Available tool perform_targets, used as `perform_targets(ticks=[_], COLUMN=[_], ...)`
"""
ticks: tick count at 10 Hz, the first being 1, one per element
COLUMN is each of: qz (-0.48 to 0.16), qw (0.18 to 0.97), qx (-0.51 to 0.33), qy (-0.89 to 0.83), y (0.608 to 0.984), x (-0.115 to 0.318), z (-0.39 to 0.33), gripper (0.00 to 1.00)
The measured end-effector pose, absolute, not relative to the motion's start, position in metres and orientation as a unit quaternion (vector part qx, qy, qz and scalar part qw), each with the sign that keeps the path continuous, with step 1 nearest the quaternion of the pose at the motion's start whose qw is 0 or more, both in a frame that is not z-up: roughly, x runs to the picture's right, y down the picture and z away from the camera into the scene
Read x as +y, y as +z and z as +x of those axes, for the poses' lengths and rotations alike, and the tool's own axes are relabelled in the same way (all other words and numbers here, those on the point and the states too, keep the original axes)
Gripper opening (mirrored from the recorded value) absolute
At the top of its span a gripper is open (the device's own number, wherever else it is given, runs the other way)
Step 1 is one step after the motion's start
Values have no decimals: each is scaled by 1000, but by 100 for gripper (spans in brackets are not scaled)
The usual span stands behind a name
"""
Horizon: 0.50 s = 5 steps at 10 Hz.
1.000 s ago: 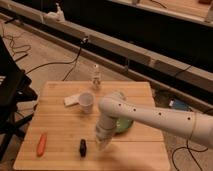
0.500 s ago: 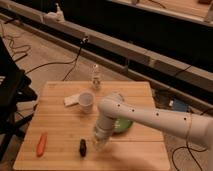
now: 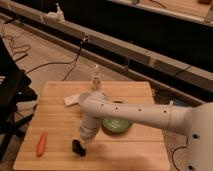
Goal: Knock the eraser over
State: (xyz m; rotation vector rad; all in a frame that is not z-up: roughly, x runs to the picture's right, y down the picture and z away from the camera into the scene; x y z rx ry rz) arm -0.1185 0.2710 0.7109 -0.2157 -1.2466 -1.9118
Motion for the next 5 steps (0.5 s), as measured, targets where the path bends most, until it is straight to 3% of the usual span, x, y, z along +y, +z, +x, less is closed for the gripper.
perform_targets(ticks=[5], qz=[-34], qw=[374], qx=[-492], qy=[-785], y=[709], x=[248], z=[-184], gripper=[0])
